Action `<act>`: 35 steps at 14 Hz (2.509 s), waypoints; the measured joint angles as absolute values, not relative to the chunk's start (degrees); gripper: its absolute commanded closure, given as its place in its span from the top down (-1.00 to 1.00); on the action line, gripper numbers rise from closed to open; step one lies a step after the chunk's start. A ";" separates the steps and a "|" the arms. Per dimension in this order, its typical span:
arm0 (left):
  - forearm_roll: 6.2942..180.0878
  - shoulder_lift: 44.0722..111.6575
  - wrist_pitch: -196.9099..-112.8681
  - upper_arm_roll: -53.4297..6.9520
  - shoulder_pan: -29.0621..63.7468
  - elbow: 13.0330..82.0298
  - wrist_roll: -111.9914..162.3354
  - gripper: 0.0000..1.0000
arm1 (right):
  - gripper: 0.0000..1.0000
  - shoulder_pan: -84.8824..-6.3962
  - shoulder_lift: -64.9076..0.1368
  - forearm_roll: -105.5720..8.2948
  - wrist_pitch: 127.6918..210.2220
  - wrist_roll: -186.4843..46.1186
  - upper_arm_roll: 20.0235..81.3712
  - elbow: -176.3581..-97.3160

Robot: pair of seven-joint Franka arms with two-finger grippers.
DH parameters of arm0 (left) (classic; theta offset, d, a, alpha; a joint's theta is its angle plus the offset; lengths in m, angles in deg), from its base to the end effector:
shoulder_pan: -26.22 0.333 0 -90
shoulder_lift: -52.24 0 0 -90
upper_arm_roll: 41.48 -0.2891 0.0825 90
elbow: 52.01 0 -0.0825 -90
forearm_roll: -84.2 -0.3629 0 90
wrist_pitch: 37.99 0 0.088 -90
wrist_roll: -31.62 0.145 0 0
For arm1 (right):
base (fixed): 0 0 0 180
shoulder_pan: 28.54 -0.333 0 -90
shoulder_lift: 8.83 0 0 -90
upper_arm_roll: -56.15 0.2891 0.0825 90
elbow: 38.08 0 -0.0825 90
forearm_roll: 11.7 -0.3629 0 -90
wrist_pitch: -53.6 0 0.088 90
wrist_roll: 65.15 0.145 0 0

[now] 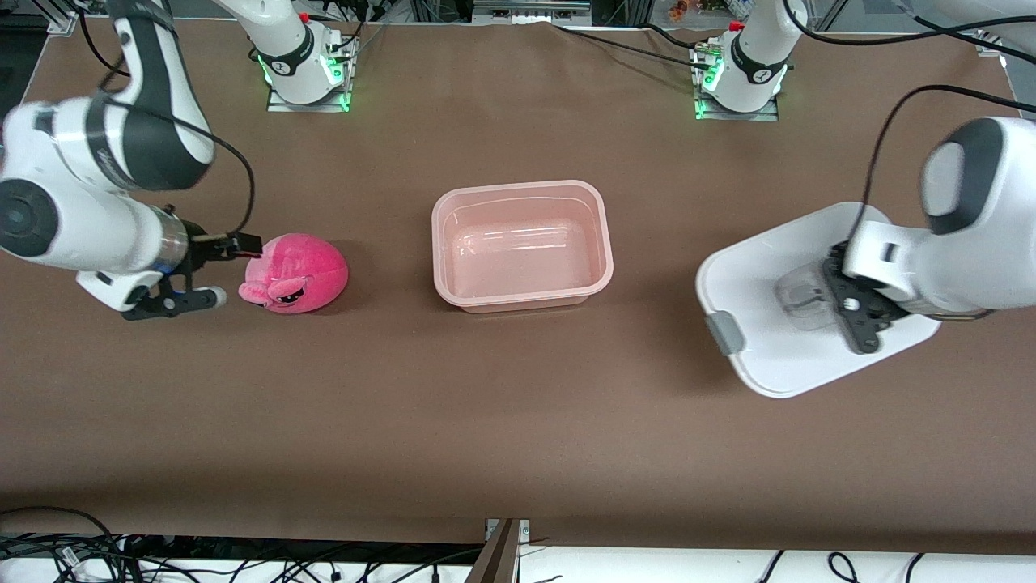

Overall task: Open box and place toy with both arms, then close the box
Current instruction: 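Set the lid down while the right gripper grasps the pink plush, then lift the pink plush with the right gripper into the box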

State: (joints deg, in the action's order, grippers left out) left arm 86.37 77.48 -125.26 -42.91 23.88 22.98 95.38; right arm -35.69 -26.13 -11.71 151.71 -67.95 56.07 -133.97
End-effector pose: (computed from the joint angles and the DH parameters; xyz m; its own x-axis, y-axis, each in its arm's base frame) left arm 0.6227 -0.0179 0.4151 0.4205 -0.9042 -0.0752 -0.8791 -0.4265 0.2128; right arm 0.5736 0.0712 0.3545 0.9511 0.1671 -0.2599 0.1697 -0.9854 -0.0125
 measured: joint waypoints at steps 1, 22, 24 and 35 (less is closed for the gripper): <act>86.37 77.67 -124.85 -42.88 26.18 22.98 97.22 -1.00 | 0.99 -35.69 -25.97 -11.73 154.76 -67.95 56.09 -137.28; 85.53 77.69 -122.94 -42.04 28.28 22.80 100.64 -1.00 | -1.00 -36.07 -21.10 -11.93 162.06 -88.53 63.09 -143.25; 85.53 77.68 -122.93 -42.04 28.28 22.80 100.64 -1.00 | -1.00 -36.58 -20.97 -11.95 156.10 -95.77 66.50 -136.86; 85.52 77.68 -122.70 -42.04 28.30 22.78 100.65 -1.00 | -1.00 -60.52 -30.42 -6.03 152.99 -113.43 69.73 -122.01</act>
